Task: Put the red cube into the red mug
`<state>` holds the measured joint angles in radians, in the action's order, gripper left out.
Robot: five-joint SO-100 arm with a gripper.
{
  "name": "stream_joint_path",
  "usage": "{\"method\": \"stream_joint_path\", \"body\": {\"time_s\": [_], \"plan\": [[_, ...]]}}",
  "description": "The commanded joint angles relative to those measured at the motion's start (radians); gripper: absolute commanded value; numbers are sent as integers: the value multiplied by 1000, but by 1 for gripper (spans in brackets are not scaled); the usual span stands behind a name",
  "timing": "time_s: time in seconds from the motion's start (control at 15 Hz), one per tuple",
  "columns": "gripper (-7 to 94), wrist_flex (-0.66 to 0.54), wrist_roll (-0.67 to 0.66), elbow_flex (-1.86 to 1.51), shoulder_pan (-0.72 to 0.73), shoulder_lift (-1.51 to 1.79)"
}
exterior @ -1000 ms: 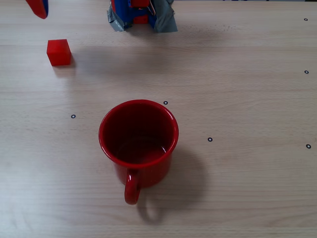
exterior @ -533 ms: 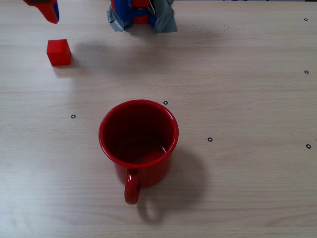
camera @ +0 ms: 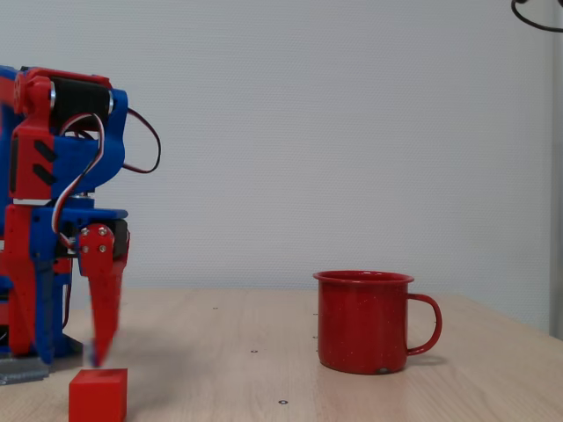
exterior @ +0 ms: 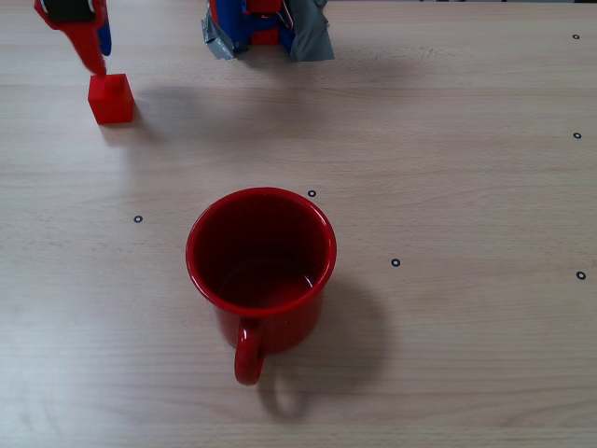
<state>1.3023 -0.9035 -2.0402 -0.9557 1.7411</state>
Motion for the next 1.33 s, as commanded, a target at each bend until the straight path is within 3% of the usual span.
{"method": "stream_joint_path", "body": {"time_s": [0.0,0.13,0.67,1.27], "plan": [[29,18,9,86,6,20],[37,3,-31,63,-6,11],[34,-229,-60,-51,25,-84],[39,-236,-46,-75,81,-81]]}}
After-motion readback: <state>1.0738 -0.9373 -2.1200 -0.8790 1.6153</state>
